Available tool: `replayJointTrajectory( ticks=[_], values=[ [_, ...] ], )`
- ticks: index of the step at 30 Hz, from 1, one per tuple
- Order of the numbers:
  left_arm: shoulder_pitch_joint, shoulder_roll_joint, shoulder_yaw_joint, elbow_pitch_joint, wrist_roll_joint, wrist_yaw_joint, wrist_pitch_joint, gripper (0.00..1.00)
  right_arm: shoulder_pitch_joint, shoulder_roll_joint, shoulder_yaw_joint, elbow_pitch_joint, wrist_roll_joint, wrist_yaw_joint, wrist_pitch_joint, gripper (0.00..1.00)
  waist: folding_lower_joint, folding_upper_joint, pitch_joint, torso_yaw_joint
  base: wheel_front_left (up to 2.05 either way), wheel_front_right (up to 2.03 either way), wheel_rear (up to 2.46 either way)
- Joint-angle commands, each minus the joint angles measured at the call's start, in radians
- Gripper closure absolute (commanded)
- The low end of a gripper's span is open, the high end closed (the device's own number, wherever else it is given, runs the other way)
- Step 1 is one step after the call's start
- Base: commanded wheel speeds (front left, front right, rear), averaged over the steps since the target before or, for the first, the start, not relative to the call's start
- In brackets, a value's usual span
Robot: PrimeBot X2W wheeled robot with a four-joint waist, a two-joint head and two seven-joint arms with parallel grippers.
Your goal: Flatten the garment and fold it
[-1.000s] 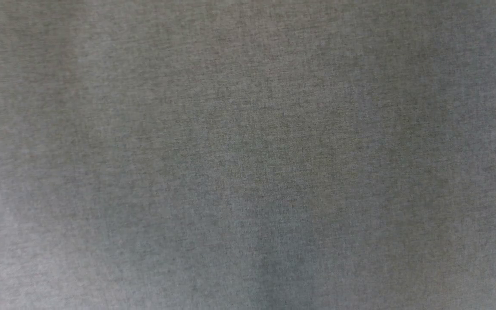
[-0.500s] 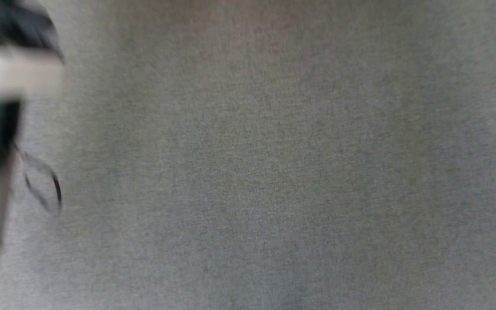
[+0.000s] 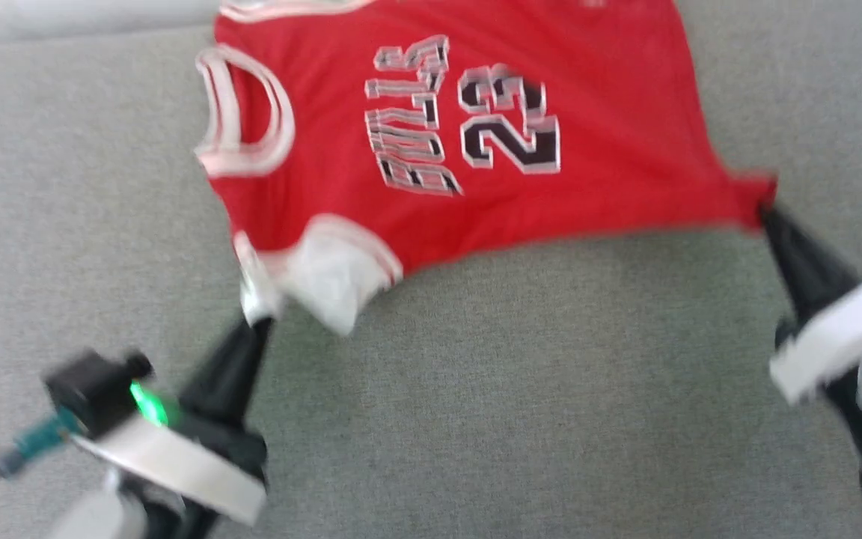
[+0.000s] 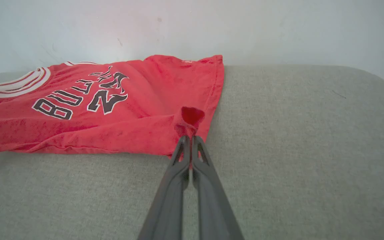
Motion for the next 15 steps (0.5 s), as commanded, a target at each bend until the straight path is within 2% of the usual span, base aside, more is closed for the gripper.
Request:
replayJointTrajectory(
  ticks=[1,6,10,15],
  values=[
    [0.026,-0.002,-0.010,0.010,-0.007,-0.005,0.004,1.00,0.044,-0.013,-0.003,-0.004,0.016,-0.001,0.006,1.00,0.0003,0.0000,-0.059,0.011,0.00,0.00,0.00],
    [0.127,0.008,-0.062,0.056,-0.043,-0.005,0.058,1.00,0.216,-0.085,0.012,-0.005,0.046,-0.001,0.027,1.00,0.0003,0.0000,-0.112,0.024,0.00,0.00,0.00],
    [0.192,0.026,-0.078,0.081,-0.076,0.003,0.098,1.00,0.318,-0.110,-0.014,0.005,0.081,-0.001,0.028,1.00,0.0003,0.0000,-0.145,0.025,0.00,0.00,0.00],
    [0.267,0.038,-0.090,0.070,-0.153,0.012,0.160,1.00,0.414,-0.106,-0.061,0.011,0.115,-0.001,0.050,1.00,0.0003,0.0000,-0.180,0.028,0.00,0.00,0.00]
  ],
)
